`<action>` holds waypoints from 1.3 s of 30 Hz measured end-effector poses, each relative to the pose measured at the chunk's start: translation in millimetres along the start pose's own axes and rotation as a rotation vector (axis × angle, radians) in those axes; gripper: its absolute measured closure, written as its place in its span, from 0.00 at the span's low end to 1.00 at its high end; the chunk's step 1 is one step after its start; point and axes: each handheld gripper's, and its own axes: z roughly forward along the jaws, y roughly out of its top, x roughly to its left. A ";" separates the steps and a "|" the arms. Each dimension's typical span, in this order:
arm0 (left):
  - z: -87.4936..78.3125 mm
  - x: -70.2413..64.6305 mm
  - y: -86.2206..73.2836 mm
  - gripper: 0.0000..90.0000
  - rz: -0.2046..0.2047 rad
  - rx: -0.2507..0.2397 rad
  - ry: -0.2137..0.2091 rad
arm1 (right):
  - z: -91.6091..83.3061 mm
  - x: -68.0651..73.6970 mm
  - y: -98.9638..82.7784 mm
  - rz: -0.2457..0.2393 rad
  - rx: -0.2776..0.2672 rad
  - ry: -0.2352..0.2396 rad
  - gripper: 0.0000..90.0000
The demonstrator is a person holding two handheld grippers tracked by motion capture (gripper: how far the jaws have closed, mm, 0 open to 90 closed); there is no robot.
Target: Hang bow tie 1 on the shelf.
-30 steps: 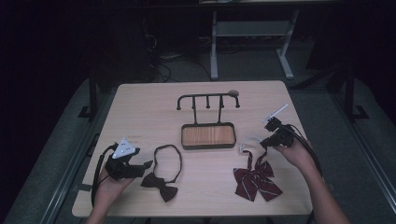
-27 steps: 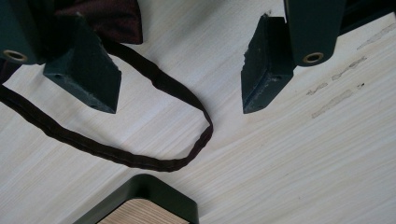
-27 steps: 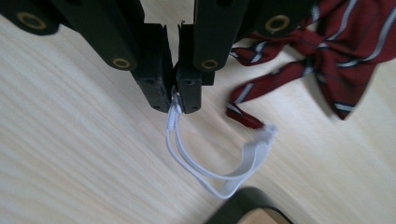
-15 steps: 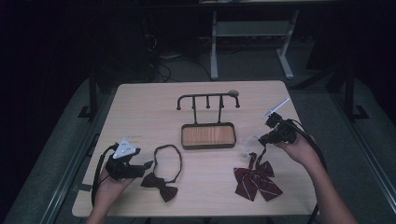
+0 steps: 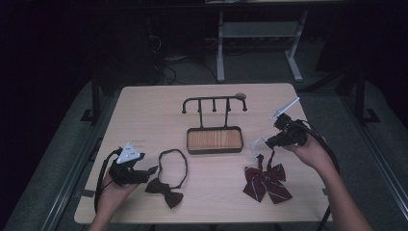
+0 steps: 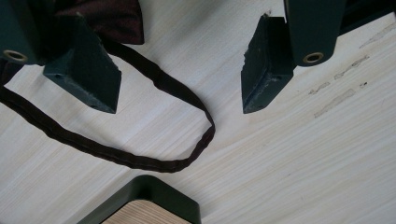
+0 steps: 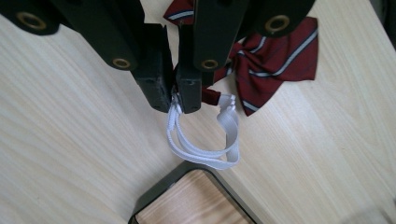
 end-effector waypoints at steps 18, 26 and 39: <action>-0.7 -0.2 0.5 0.33 0.005 -0.004 0.000 | -27.5 15.4 19.0 -0.055 -0.027 0.004 0.94; -0.1 0.5 0.2 0.33 0.005 -0.008 -0.001 | -38.5 16.7 28.1 -0.068 -0.038 -0.001 0.94; -1.7 1.5 0.7 0.33 0.009 -0.006 -0.003 | -50.8 17.2 45.7 -0.089 -0.055 0.001 0.94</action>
